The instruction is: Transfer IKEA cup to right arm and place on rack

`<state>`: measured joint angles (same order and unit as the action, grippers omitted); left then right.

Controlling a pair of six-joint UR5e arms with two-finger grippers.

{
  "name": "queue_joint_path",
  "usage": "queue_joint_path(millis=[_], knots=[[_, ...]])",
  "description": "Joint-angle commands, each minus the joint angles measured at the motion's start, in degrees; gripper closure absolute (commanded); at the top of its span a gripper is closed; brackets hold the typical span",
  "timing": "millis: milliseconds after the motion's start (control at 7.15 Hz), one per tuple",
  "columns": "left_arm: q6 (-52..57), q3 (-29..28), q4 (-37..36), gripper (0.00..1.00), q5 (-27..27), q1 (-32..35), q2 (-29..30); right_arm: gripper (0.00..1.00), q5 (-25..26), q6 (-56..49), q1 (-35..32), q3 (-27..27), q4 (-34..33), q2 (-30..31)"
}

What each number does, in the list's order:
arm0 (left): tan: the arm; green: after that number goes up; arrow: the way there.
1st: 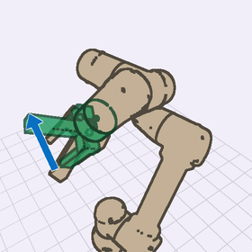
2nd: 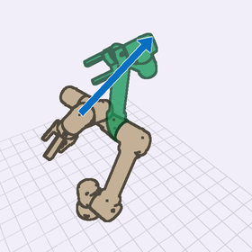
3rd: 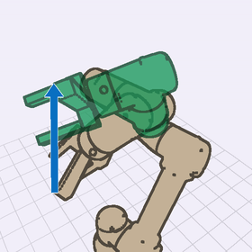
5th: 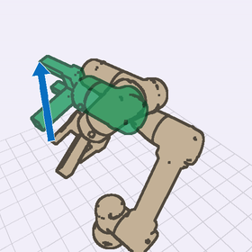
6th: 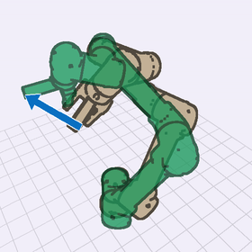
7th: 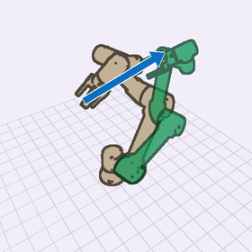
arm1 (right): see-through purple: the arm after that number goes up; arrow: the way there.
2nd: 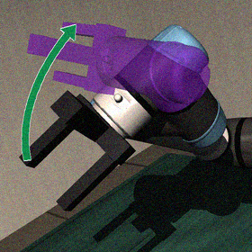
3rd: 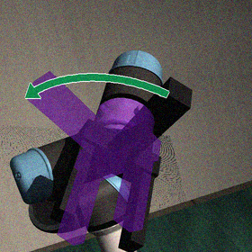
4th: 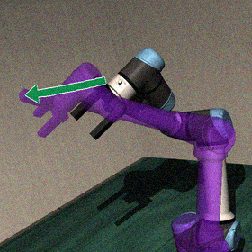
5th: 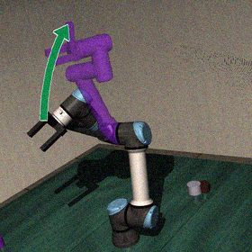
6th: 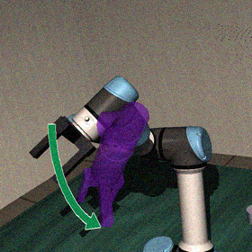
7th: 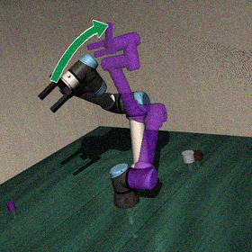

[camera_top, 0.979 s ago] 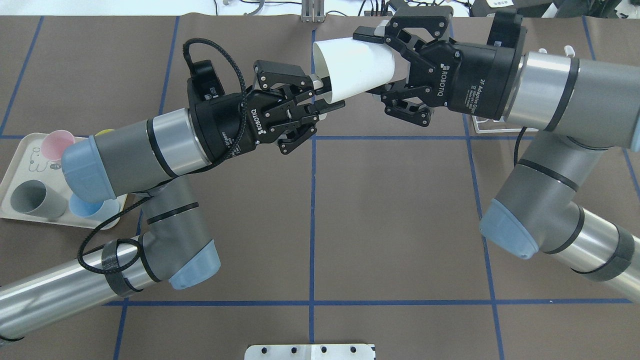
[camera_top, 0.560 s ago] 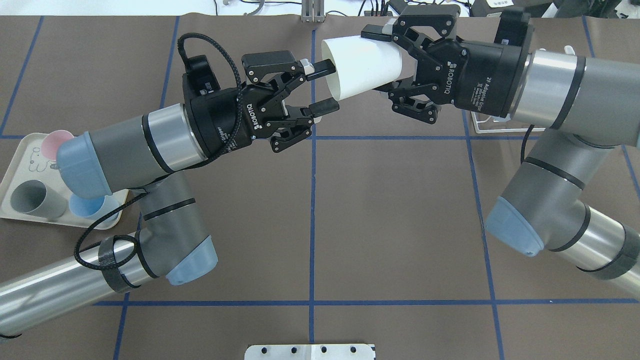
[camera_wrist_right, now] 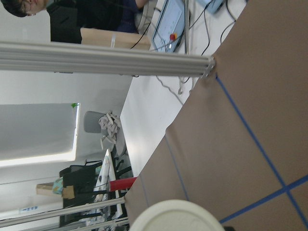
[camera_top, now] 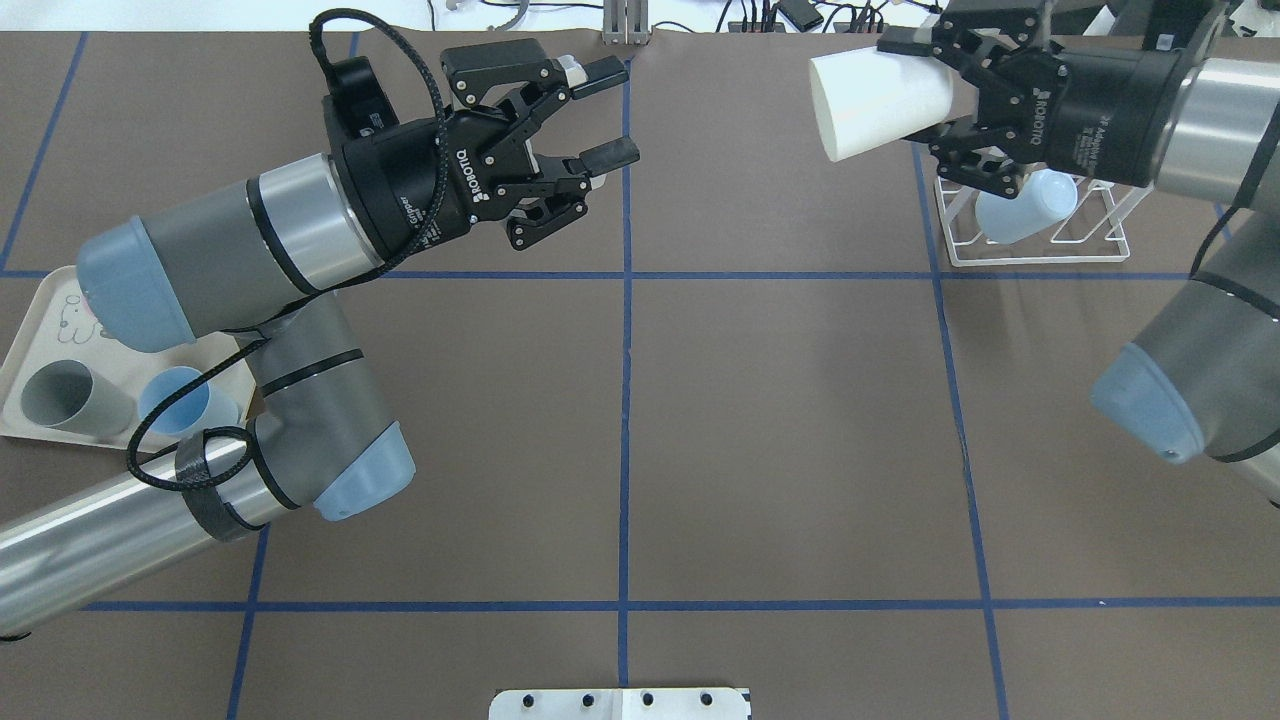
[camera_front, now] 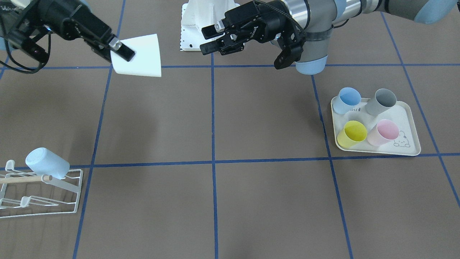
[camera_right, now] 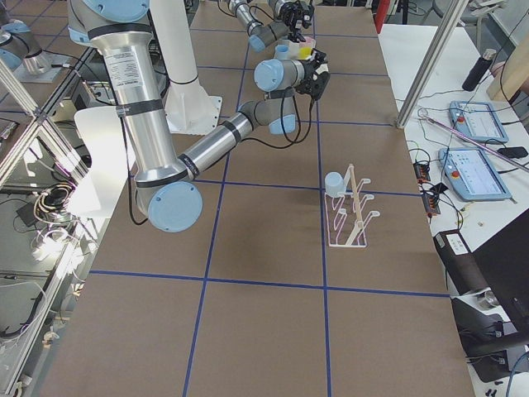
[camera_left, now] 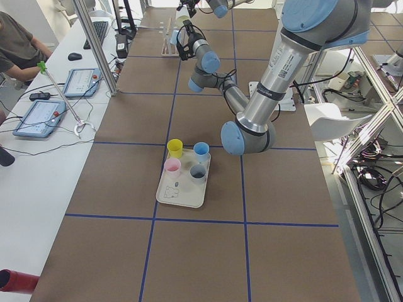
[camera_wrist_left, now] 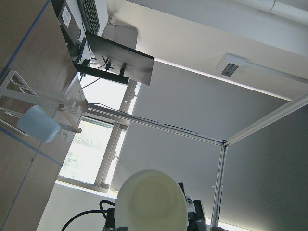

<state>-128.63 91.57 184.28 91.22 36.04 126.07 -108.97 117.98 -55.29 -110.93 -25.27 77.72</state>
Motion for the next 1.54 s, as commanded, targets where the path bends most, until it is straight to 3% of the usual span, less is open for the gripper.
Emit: queue_joint_path(millis=[0,420,560,839,1399], knots=[[0.1,-1.6,-0.1,0.35,-0.1,-0.1,0.1,1.0,-2.6,-20.0,-7.7,-0.3,-10.5,7.1],[0.1,-3.0,-0.1,0.35,-0.2,0.2,0.1,1.0,-1.7,-49.2,-10.0,0.4,-24.4,12.6],[1.3,-3.5,0.0,0.33,-0.2,0.2,0.3,1.0,-1.8,-53.6,-10.4,0.5,-28.7,12.5],[3.4,-3.5,0.1,0.31,-0.2,0.2,0.5,1.0,-1.7,-61.2,-11.6,2.8,-34.3,11.1],[3.4,-3.4,-0.1,0.31,-0.2,-0.1,0.6,1.0,-1.6,-61.2,-11.6,7.3,-34.4,8.2]])
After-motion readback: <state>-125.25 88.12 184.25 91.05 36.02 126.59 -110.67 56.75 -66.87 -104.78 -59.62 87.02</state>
